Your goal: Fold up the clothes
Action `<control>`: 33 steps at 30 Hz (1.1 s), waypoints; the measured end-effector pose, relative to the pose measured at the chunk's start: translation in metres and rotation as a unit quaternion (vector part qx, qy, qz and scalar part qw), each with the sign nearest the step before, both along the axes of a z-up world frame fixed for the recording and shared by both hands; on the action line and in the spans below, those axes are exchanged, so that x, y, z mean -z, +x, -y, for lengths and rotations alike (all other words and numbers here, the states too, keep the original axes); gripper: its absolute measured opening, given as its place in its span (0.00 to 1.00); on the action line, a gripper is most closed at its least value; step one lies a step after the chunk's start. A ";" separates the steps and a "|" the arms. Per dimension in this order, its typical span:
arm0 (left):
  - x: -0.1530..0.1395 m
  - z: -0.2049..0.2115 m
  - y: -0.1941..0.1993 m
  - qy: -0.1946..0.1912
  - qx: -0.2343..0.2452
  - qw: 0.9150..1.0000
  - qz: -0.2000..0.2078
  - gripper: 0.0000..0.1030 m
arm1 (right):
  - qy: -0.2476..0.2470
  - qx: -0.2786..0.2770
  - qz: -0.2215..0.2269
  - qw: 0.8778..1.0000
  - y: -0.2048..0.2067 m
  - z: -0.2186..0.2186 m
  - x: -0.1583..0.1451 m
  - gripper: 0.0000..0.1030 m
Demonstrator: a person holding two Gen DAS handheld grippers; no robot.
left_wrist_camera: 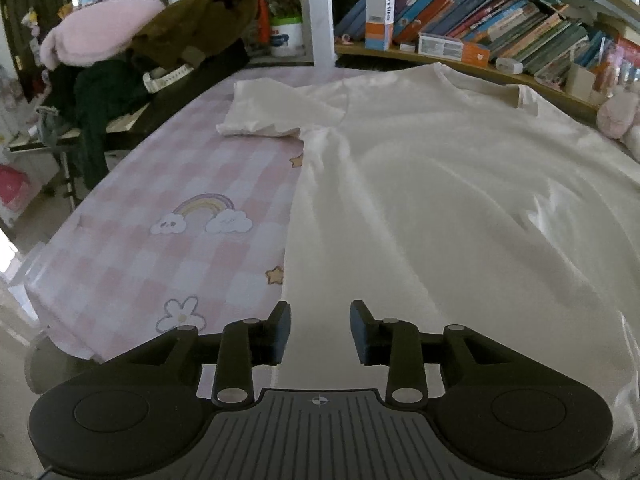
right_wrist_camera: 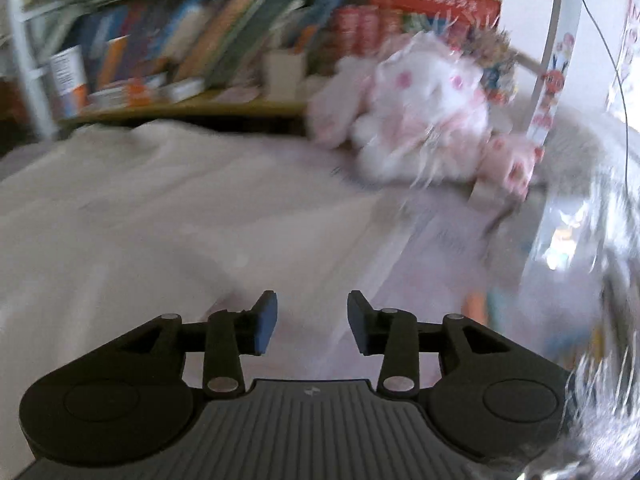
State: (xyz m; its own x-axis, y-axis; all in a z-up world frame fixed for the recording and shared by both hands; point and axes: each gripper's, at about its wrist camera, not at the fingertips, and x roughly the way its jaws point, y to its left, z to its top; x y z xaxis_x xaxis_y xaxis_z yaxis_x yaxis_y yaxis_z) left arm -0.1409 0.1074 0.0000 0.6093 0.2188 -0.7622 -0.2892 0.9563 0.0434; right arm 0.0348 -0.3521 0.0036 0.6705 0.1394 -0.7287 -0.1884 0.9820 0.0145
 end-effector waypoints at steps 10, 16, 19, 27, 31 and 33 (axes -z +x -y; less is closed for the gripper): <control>0.010 -0.031 -0.040 -0.060 0.068 0.996 0.004 0.32 | 0.009 0.008 -0.068 0.998 -0.151 -0.050 0.018 0.43; 0.017 -0.030 -0.053 -0.064 0.114 0.991 0.005 0.32 | -0.021 0.036 -0.075 0.996 -0.201 -0.071 0.027 0.44; 0.017 -0.029 -0.055 -0.058 0.132 0.990 0.003 0.32 | -0.022 0.051 -0.078 0.995 -0.214 -0.071 0.030 0.43; 0.018 -0.029 -0.056 -0.046 0.149 0.988 0.004 0.09 | 0.001 0.076 -0.083 0.994 -0.229 -0.073 0.039 0.38; 0.018 -0.035 -0.058 -0.064 0.155 0.986 0.009 0.02 | 0.009 0.061 -0.084 0.995 -0.230 -0.074 0.037 0.07; 0.009 -0.048 -0.059 -0.075 0.142 0.987 0.021 0.01 | 0.024 0.059 -0.094 0.994 -0.230 -0.073 0.035 0.05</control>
